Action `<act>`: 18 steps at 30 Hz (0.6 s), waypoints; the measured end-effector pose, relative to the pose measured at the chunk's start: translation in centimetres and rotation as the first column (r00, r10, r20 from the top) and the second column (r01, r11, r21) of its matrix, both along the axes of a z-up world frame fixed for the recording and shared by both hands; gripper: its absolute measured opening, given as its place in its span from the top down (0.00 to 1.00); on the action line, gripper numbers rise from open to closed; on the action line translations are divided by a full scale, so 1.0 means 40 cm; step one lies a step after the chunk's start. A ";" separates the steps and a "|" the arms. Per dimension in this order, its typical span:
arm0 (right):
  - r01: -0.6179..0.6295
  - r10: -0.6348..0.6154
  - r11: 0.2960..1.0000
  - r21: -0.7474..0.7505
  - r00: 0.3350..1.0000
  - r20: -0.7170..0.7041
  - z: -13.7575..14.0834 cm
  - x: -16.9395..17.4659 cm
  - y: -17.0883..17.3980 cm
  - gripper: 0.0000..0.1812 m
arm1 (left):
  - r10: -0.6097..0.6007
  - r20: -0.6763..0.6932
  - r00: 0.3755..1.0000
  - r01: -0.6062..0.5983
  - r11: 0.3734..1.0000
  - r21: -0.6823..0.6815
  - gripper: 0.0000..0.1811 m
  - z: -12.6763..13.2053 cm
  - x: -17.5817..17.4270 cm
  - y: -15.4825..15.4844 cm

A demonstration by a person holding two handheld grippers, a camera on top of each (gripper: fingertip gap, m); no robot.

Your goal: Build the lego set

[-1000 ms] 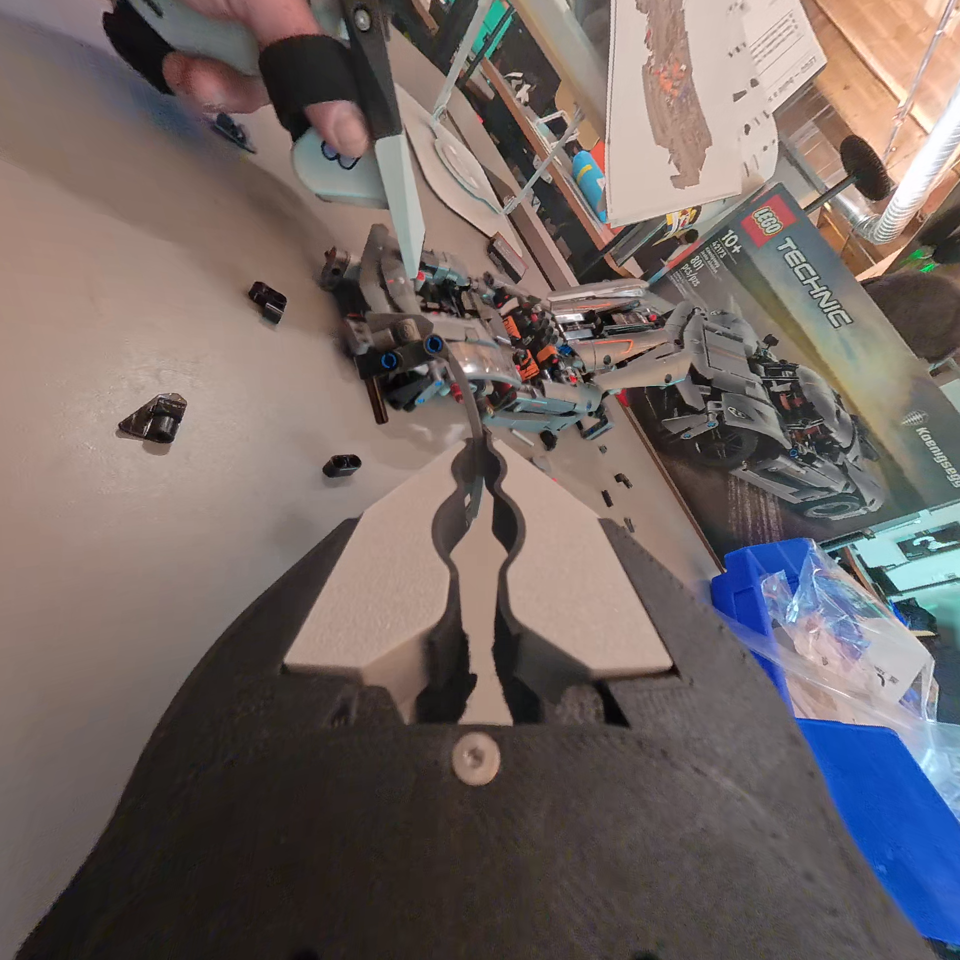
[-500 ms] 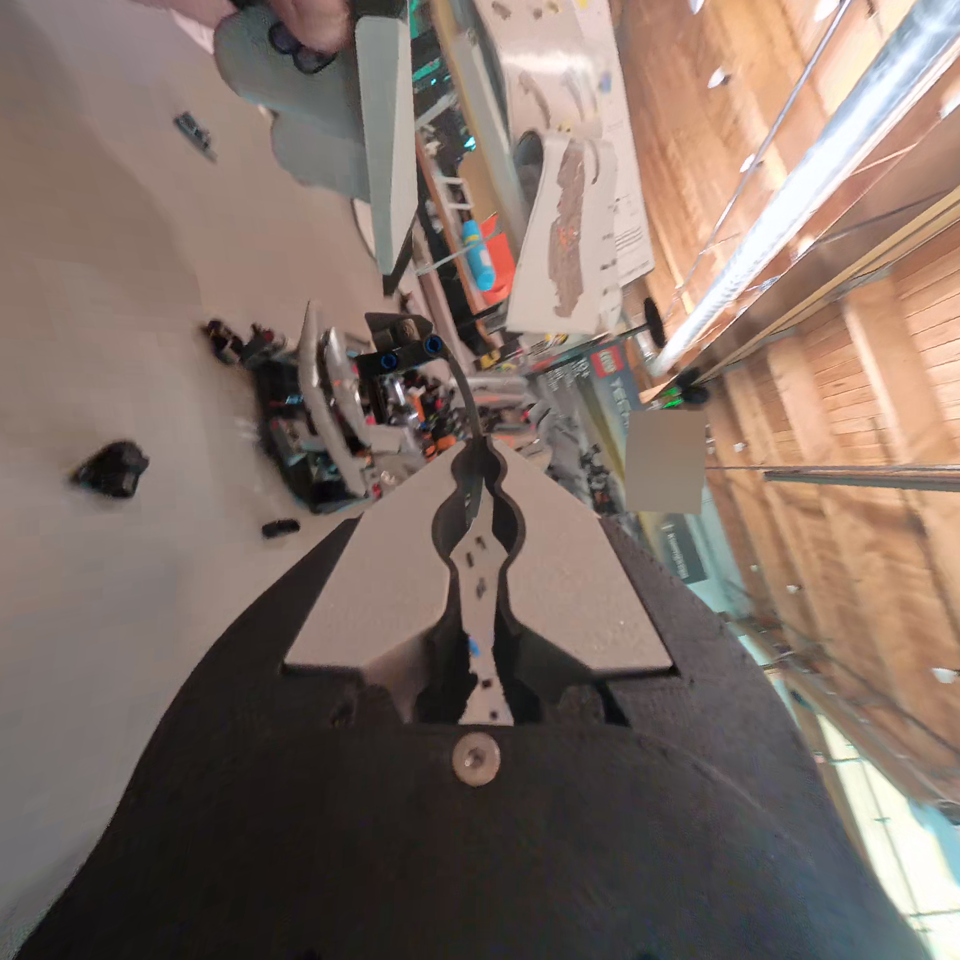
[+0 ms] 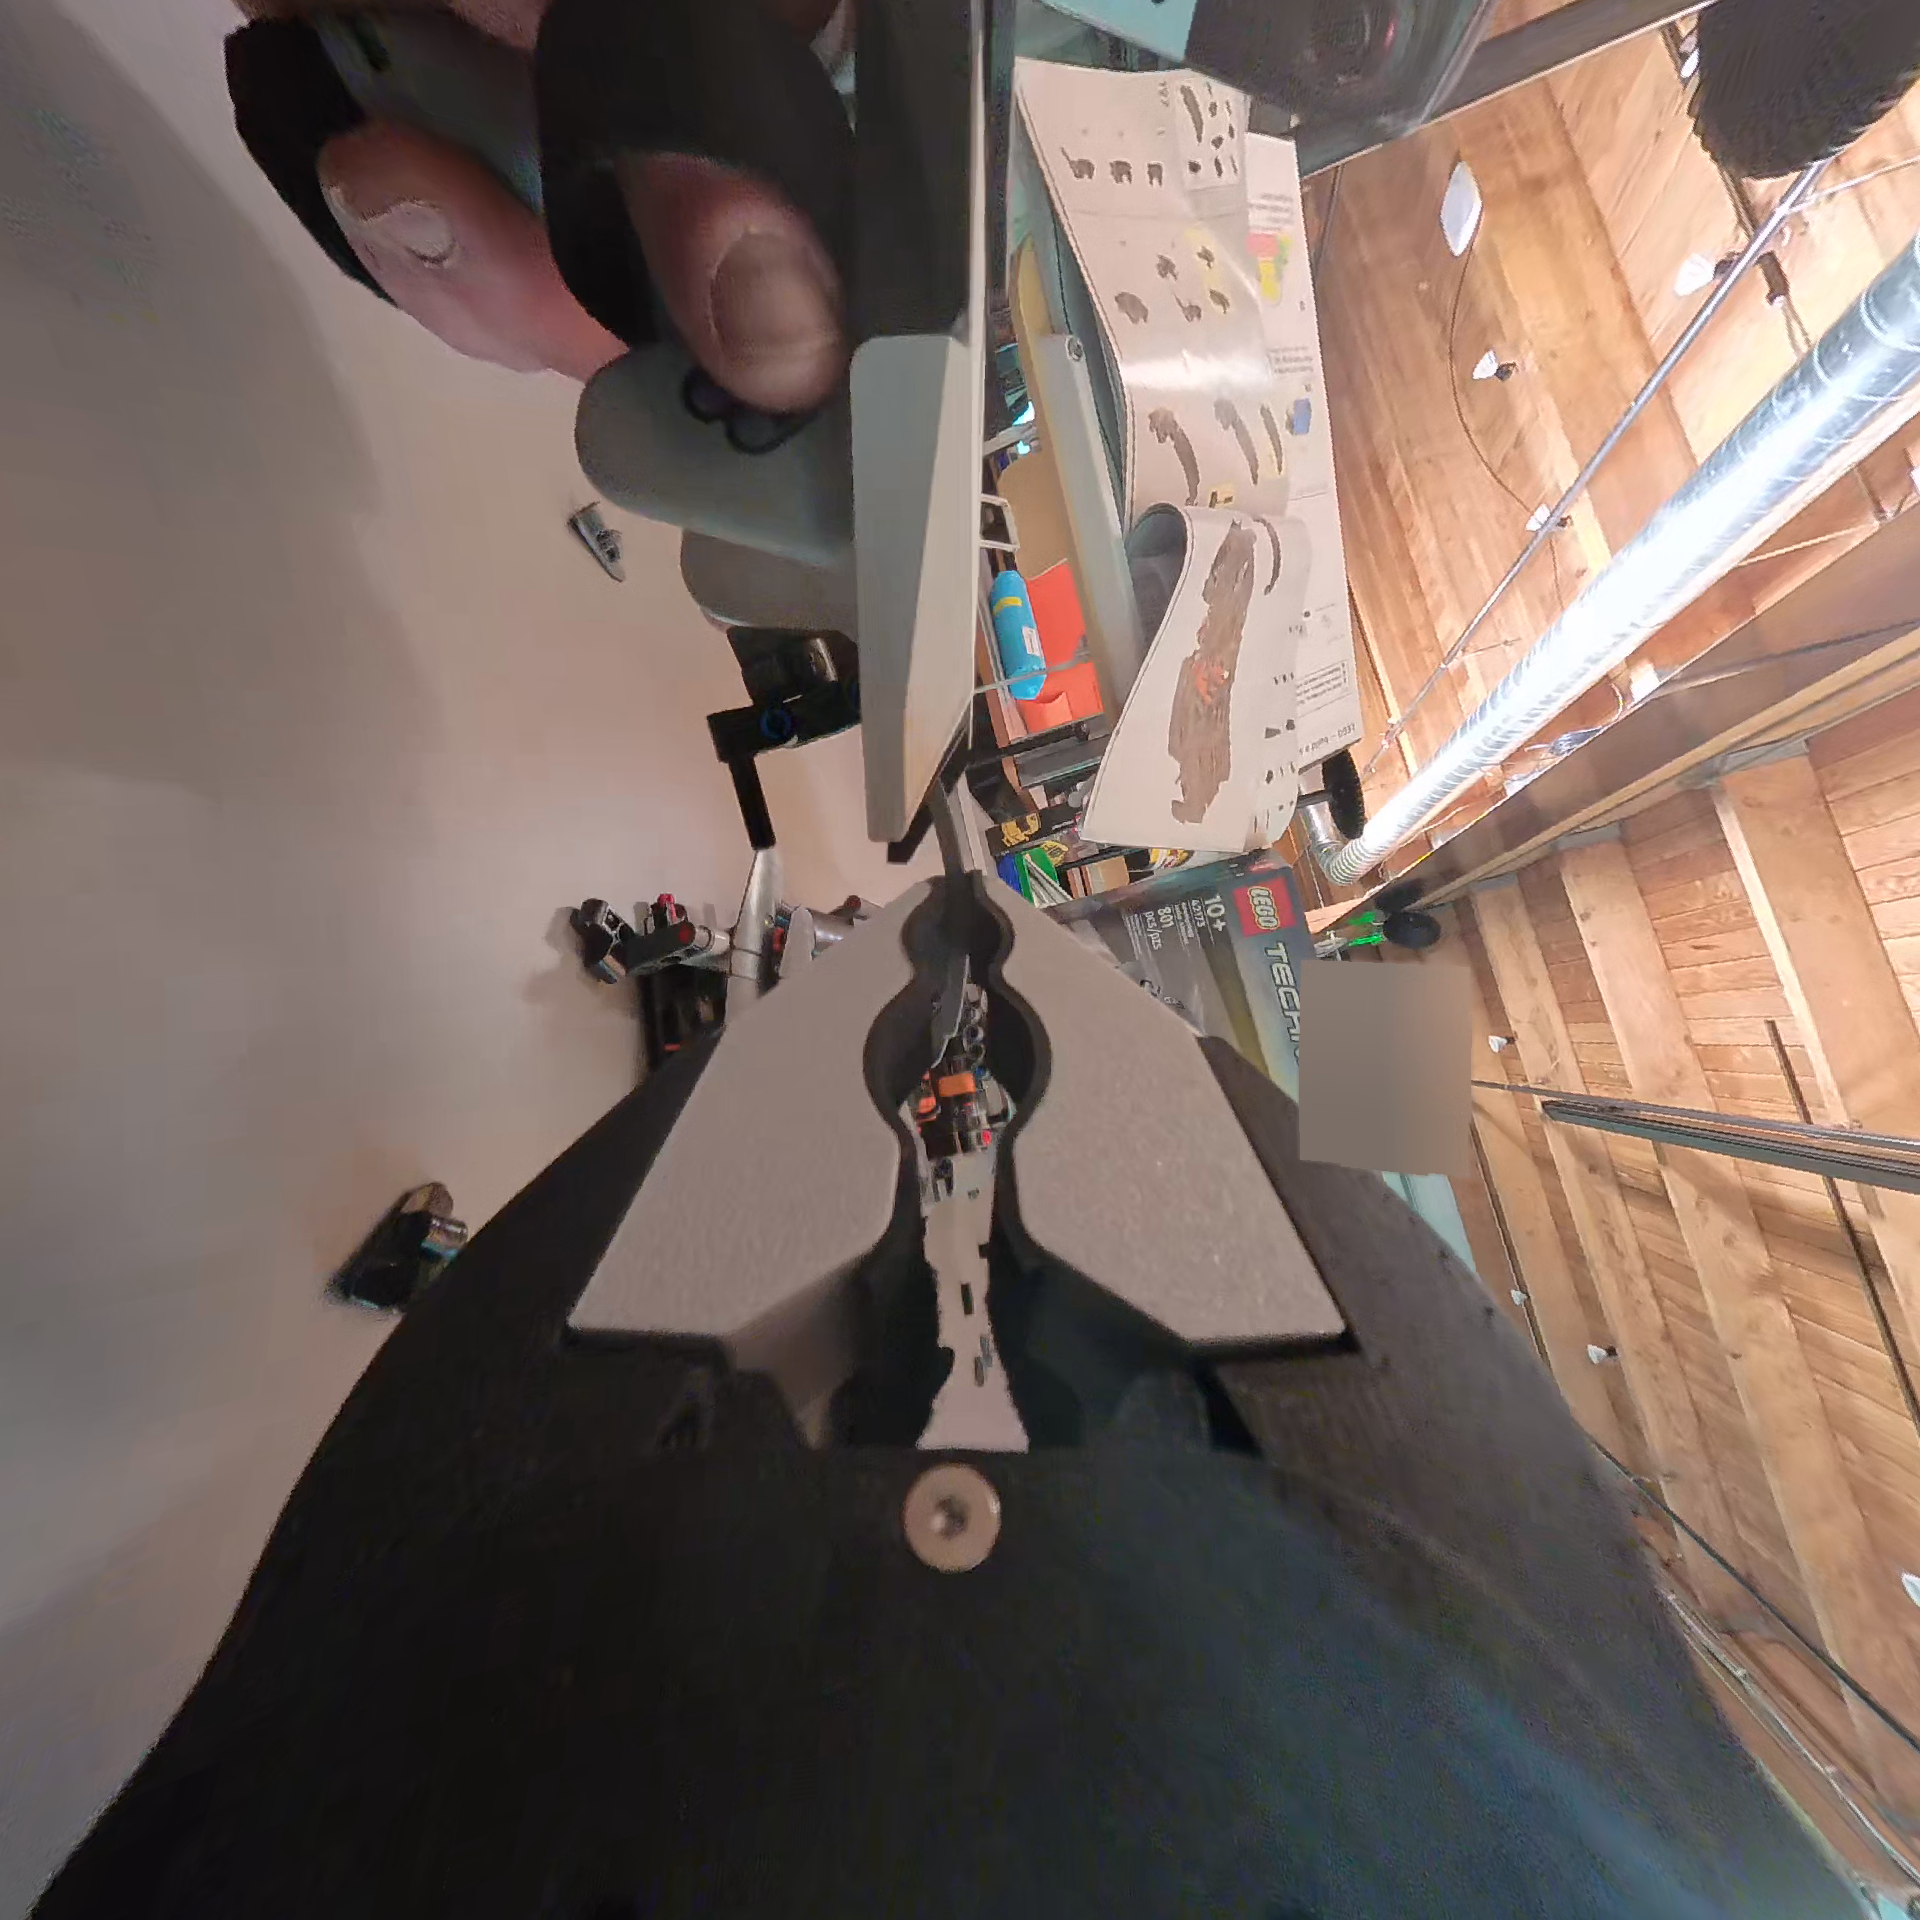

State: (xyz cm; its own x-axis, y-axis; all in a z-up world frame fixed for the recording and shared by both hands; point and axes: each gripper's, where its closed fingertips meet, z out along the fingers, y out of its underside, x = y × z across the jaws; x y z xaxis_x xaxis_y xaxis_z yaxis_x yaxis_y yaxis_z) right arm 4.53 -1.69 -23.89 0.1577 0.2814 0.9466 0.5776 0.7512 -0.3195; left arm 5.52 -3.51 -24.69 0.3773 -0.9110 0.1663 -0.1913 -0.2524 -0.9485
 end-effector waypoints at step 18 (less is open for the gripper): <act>0.058 -0.075 0.966 -0.250 0.996 -0.058 -0.037 0.042 0.072 0.88 | 0.250 -0.038 0.967 -0.248 0.967 0.056 0.86 -0.024 -0.090 0.087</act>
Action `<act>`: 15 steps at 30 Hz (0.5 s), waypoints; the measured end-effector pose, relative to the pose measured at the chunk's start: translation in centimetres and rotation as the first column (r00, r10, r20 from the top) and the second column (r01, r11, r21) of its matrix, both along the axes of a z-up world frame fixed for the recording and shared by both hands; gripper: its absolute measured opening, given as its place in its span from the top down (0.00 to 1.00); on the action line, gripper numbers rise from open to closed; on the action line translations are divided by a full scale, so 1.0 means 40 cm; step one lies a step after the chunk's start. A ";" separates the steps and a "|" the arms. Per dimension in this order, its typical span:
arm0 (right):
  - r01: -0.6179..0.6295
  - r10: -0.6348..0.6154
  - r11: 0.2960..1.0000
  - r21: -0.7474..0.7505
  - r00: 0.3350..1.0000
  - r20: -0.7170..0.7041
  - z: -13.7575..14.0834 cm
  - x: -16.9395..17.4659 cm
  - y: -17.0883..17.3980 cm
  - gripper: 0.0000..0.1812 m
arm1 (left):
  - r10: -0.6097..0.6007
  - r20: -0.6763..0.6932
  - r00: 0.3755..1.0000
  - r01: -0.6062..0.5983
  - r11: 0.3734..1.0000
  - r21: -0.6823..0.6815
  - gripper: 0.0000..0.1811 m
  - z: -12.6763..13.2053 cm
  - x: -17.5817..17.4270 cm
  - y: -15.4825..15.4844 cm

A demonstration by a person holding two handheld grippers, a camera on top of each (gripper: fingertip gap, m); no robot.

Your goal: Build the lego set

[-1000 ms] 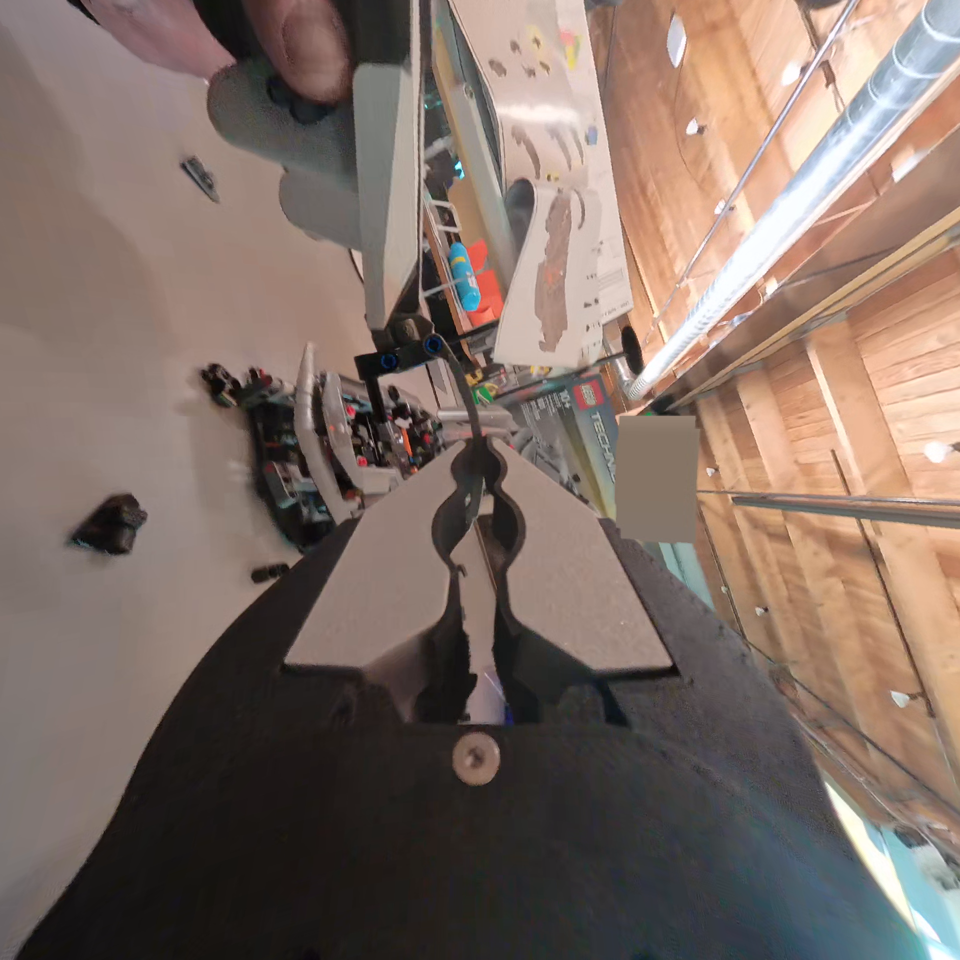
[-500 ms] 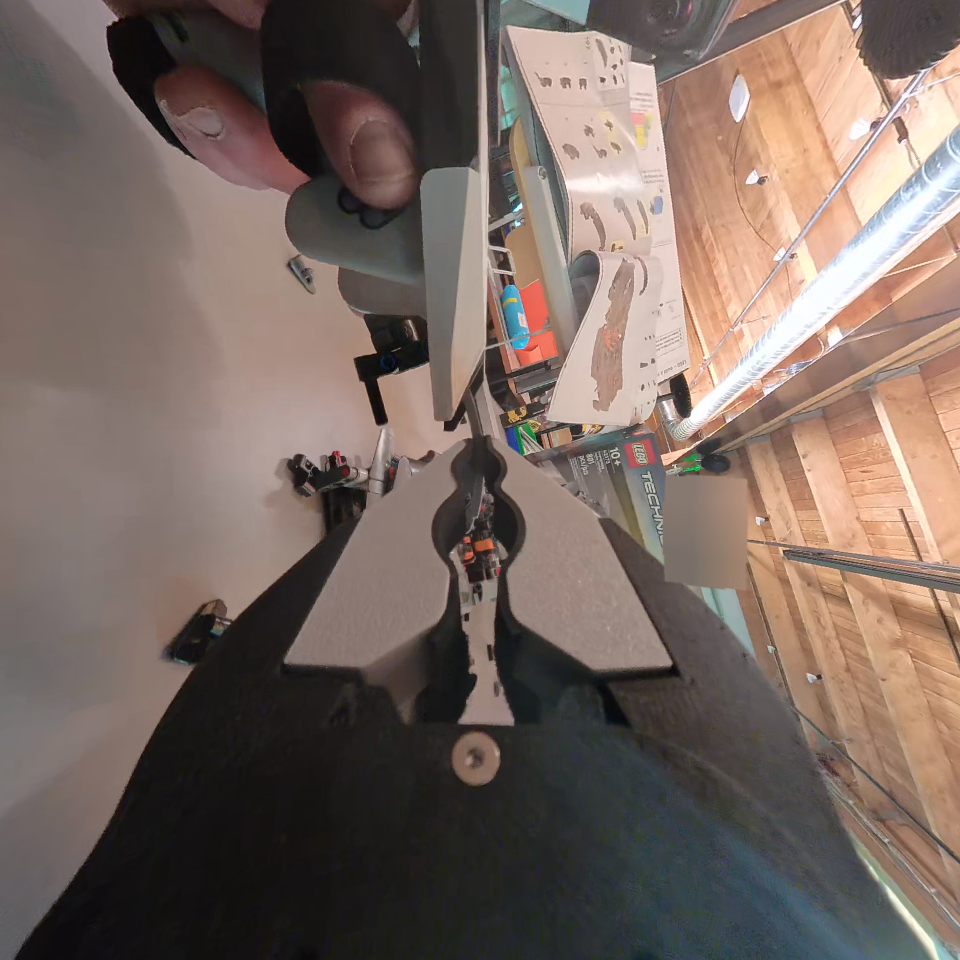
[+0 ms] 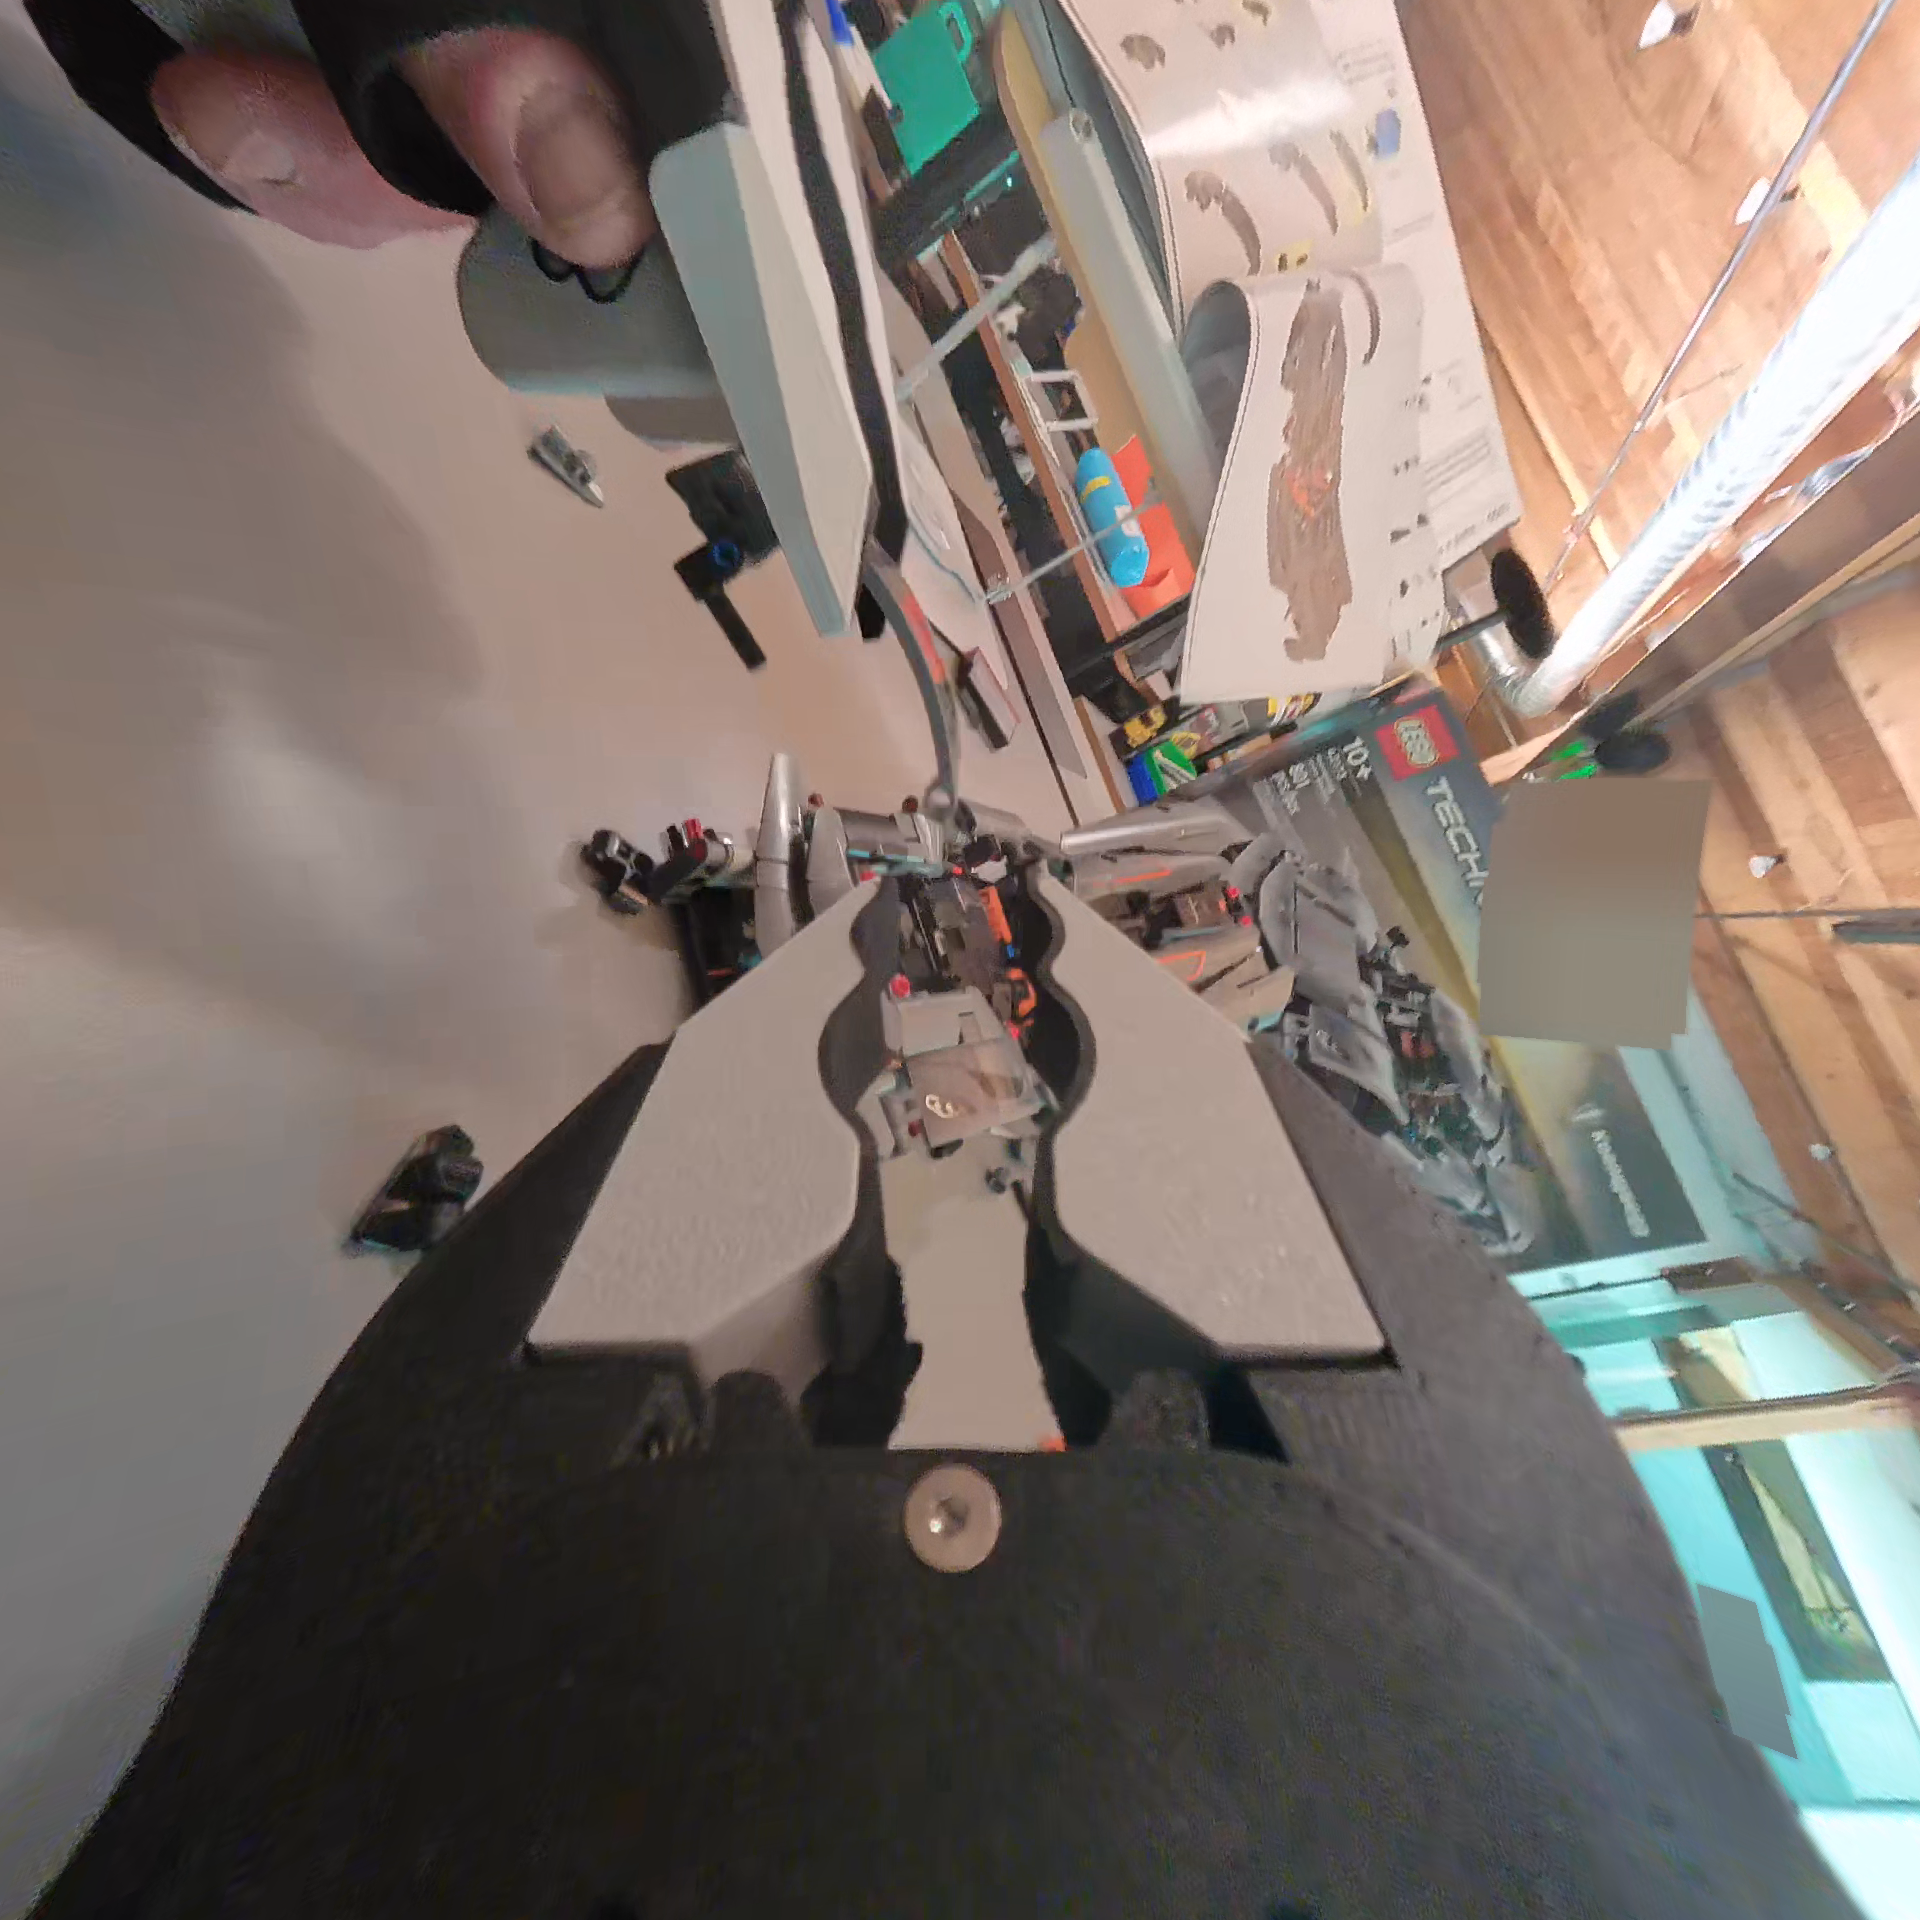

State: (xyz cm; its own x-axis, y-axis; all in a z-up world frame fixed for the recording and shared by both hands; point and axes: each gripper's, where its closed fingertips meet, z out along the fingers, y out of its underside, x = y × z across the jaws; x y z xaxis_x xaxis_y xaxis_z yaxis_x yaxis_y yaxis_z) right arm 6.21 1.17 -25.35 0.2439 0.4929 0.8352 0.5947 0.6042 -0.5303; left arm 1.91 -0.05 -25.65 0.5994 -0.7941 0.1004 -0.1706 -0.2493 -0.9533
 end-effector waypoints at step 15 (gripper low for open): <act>0.093 -0.091 0.993 -0.073 0.996 0.024 -0.028 0.048 0.061 0.89 | 0.204 -0.114 0.972 -0.207 0.978 -0.014 0.86 -0.047 -0.099 0.080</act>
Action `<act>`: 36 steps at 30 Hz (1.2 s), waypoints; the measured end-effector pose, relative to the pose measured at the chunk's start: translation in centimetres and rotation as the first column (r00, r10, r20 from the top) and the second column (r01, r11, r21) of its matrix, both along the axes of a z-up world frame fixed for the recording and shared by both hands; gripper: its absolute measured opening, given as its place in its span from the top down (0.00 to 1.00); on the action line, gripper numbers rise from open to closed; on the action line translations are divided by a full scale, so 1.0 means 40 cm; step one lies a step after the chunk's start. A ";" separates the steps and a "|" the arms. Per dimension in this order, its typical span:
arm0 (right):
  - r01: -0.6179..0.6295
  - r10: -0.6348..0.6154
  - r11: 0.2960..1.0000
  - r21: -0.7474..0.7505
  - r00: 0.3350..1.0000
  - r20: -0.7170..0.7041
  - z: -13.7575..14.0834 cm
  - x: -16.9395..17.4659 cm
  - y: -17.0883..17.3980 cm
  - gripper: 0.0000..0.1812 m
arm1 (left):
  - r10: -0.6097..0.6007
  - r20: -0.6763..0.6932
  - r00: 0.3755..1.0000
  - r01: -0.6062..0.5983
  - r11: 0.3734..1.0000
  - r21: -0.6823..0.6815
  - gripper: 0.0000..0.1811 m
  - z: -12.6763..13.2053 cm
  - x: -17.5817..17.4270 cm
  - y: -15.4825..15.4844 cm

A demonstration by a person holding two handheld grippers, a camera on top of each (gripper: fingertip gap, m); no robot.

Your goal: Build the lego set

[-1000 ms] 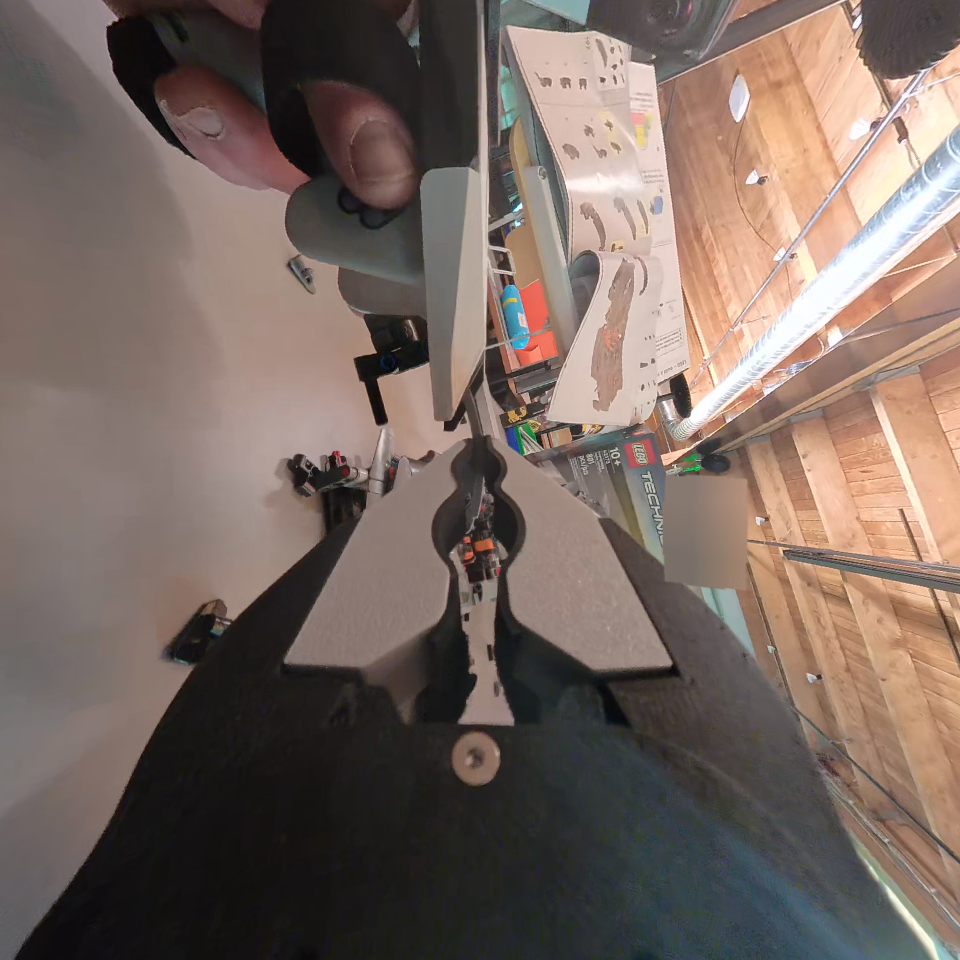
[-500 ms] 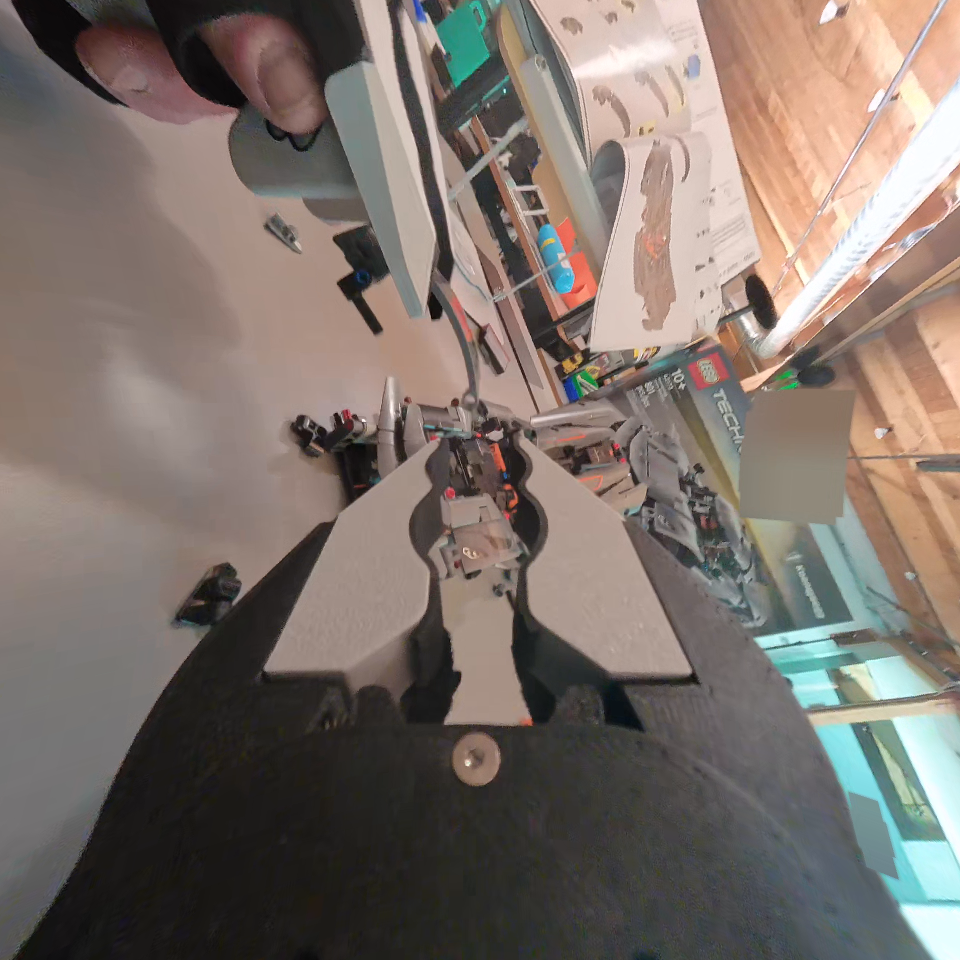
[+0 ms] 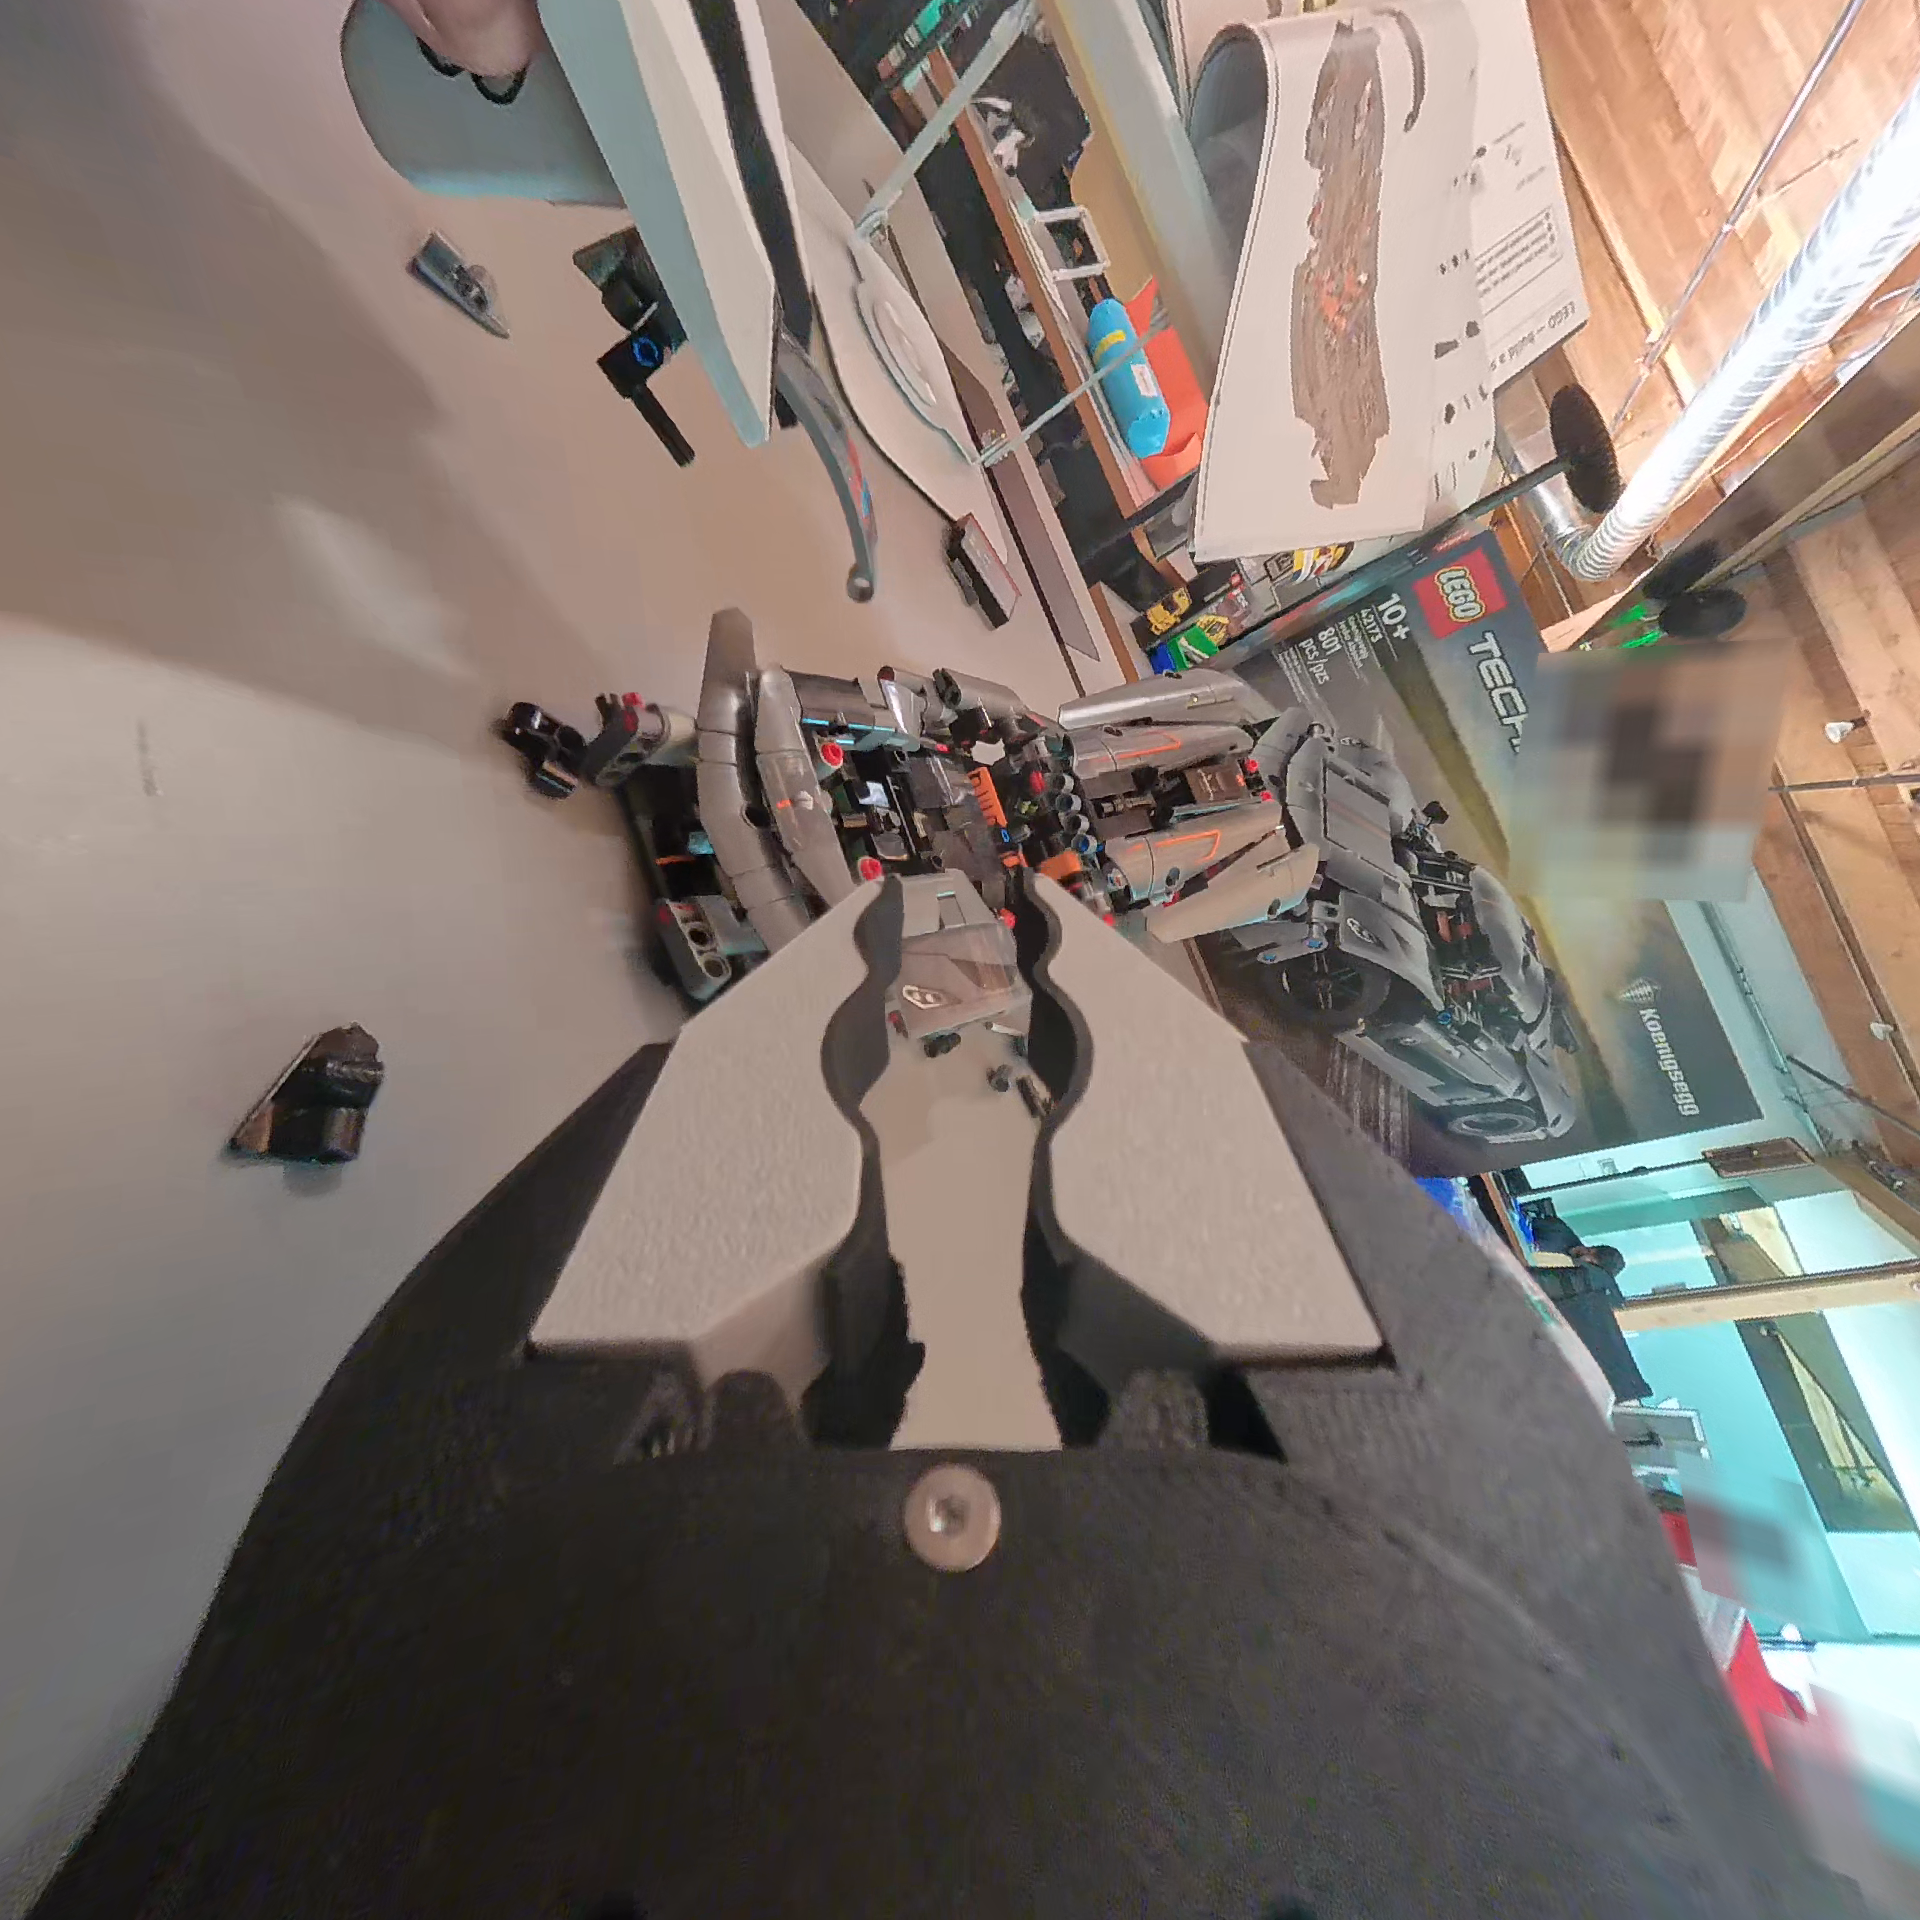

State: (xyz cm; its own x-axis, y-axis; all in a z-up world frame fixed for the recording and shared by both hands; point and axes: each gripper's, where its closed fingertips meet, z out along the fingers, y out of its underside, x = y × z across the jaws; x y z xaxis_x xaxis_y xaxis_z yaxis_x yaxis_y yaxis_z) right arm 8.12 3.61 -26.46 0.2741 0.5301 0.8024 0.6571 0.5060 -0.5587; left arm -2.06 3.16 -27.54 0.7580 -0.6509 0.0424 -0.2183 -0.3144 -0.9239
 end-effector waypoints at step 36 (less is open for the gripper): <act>-0.009 -0.136 0.770 -0.638 0.975 -0.178 -0.068 0.024 0.215 0.93 | 0.094 -0.089 0.992 -0.113 0.963 -0.246 0.85 -0.105 0.003 0.093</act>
State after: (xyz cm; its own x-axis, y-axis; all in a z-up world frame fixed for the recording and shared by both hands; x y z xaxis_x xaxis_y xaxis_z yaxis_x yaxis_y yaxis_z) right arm 9.07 12.21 -29.18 0.4417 0.8713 0.2140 0.5109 -0.0482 -0.8583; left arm -1.95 6.88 -31.76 0.8280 -0.5446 0.1337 -0.2386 -0.5580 -0.7948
